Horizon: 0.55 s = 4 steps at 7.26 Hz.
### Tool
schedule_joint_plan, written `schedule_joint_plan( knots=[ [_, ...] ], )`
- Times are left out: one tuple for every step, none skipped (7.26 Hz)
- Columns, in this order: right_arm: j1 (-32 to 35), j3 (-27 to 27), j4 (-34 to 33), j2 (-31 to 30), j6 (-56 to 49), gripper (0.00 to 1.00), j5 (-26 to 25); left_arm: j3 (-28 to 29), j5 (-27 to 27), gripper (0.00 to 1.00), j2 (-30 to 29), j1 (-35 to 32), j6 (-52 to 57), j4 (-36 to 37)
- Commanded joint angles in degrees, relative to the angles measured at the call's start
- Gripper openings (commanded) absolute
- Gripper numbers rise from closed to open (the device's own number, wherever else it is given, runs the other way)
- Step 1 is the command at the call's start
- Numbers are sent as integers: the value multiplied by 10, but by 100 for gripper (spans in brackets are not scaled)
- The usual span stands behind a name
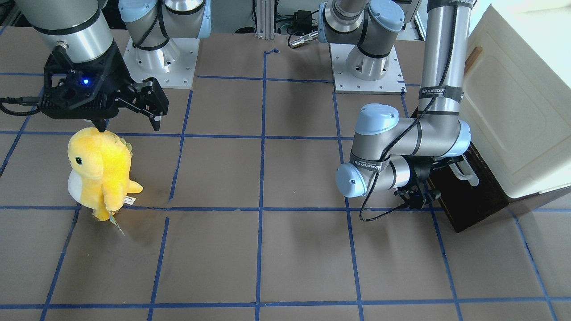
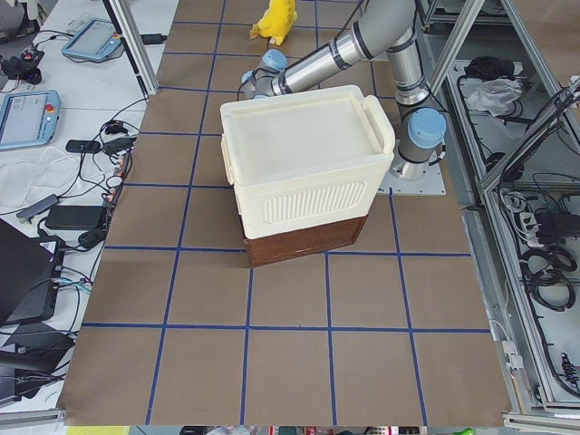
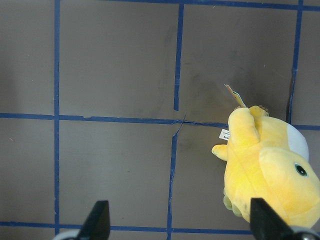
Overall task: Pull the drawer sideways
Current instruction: 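Hold the handle with the left gripper and begin pulling outward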
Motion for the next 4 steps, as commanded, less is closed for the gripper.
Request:
schedule_joint_plan(
  knots=[
    [0, 0, 0, 0, 0, 100, 0, 0, 0, 31, -4, 0, 3, 1],
    [0, 0, 0, 0, 0, 100, 0, -1, 1, 29, -5, 0, 6, 1],
    [0, 0, 0, 0, 0, 100, 0, 0, 0, 29, -5, 0, 6, 0],
    [0, 0, 0, 0, 0, 100, 0, 0, 0, 29, -5, -1, 8, 1]
  ],
)
